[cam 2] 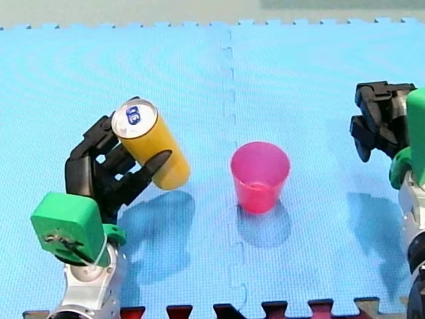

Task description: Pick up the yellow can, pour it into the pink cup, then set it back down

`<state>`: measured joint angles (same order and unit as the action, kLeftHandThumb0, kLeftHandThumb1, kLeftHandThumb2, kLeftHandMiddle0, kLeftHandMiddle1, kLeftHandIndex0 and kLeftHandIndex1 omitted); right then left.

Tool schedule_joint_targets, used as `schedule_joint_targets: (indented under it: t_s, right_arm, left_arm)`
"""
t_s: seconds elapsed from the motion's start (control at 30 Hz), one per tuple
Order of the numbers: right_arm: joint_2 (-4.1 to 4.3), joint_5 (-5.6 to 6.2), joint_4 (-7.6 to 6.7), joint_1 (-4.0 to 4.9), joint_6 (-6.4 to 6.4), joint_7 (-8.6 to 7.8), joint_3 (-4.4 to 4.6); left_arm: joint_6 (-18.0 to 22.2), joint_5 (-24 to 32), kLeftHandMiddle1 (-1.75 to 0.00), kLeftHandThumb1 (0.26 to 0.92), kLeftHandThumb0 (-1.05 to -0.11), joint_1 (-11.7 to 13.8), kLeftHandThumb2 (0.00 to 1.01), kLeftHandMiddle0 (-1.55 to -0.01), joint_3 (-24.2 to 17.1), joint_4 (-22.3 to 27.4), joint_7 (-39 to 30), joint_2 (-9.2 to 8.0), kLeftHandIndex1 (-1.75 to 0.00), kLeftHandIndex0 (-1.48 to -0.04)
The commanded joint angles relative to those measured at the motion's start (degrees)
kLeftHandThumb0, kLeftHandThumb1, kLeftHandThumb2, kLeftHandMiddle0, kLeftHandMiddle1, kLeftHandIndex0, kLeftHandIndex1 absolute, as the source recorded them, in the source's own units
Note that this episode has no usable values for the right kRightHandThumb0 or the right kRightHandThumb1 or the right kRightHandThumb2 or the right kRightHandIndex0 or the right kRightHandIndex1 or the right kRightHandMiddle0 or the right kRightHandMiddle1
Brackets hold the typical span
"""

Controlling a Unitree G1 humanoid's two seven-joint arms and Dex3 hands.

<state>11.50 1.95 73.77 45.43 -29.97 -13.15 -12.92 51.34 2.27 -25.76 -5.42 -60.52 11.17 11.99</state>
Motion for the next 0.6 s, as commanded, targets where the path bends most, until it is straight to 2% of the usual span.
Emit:
schedule_joint_targets:
  t_s: [0.0, 0.2, 0.37, 0.57]
  right_arm:
    - [0.23, 0.14, 0.08, -0.09, -0.28, 0.01, -0.13]
    - [0.2, 0.21, 0.01, -0.1, -0.4, -0.06, -0.16]
    - [0.19, 0.35, -0.05, -0.19, -0.43, -0.22, -0.26]
    - [0.22, 0.4, -0.07, -0.19, -0.42, -0.15, -0.34]
  left_arm:
    - [0.36, -0.37, -0.01, 0.785, -0.372, 0.07, 0.0, -1.32, -0.22, 0.08, -0.18, 0.03, 0.0, -1.2]
    - [0.37, -4.05, -0.01, 0.784, -0.373, 0.29, 0.0, -1.33, 0.61, -0.62, 1.74, -1.12, 0.0, -1.19]
    - [-0.68, -10.14, 0.0, 0.783, -0.371, 0.45, 0.0, -1.32, 2.57, -1.92, 7.61, -3.1, 0.0, -1.19]
    - [-1.67, -12.91, 0.0, 0.785, -0.371, 0.85, 0.0, -1.3, 3.93, -3.09, 10.56, -4.14, 0.0, -1.19]
